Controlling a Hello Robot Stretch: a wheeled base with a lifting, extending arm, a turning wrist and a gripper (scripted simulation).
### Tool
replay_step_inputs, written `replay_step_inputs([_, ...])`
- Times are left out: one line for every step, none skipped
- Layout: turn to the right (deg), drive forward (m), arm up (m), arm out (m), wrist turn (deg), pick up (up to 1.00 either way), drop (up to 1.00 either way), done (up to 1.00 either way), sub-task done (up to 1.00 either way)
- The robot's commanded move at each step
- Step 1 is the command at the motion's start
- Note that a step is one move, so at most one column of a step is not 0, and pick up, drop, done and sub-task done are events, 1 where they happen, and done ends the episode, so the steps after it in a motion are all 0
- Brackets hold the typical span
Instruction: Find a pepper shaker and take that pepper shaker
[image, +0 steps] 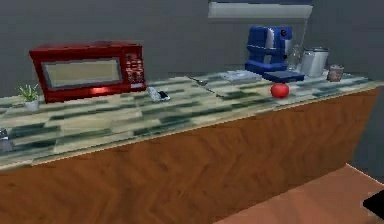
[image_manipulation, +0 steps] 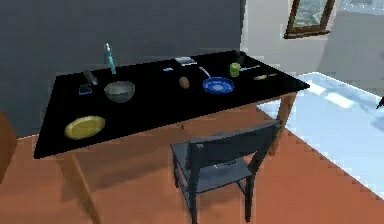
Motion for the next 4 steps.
replay_step_inputs([0.0, 0.25, 0.0, 0.0, 0.0, 0.0, 0.0, 0.0, 0.0])
replay_step_inputs([-45.0, 0.0, 0.0, 0.0, 0.0, 0.0, 0.0, 0.0, 0.0])
replay_step_inputs([-45.0, 0.0, 0.0, 0.0, 0.0, 0.0, 0.0, 0.0, 0.0])
replay_step_inputs([-45.0, 0.0, 0.0, 0.0, 0.0, 0.0, 0.0, 0.0, 0.0])
